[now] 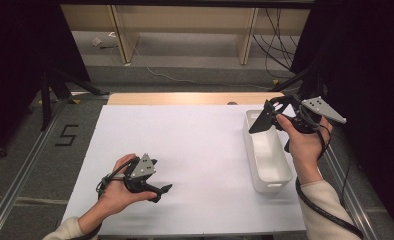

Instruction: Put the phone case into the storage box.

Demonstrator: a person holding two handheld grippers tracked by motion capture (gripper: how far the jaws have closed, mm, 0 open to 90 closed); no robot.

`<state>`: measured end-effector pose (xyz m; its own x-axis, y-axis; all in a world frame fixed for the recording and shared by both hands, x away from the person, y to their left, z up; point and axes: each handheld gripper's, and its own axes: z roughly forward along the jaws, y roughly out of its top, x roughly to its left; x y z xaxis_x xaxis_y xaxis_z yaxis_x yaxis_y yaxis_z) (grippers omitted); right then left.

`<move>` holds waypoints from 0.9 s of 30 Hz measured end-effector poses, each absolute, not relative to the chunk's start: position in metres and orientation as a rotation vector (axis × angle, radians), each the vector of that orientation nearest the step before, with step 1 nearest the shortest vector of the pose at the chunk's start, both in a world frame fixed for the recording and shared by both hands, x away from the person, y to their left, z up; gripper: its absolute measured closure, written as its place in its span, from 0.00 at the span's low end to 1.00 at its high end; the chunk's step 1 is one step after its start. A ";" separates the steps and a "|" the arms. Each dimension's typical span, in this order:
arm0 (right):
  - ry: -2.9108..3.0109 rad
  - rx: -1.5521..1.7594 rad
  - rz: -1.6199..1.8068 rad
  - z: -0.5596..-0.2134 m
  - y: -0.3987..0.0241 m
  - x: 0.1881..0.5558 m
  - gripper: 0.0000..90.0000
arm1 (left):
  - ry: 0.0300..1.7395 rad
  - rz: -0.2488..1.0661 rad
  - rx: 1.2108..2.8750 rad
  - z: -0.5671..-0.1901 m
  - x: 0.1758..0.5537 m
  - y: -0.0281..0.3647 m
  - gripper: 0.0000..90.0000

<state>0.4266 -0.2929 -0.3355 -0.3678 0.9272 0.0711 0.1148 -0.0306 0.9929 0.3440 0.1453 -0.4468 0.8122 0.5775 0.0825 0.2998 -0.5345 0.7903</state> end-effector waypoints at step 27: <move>1.559 1.148 1.428 -0.342 -0.298 0.438 0.16 | 0.636 0.422 2.167 -0.447 0.345 0.144 0.08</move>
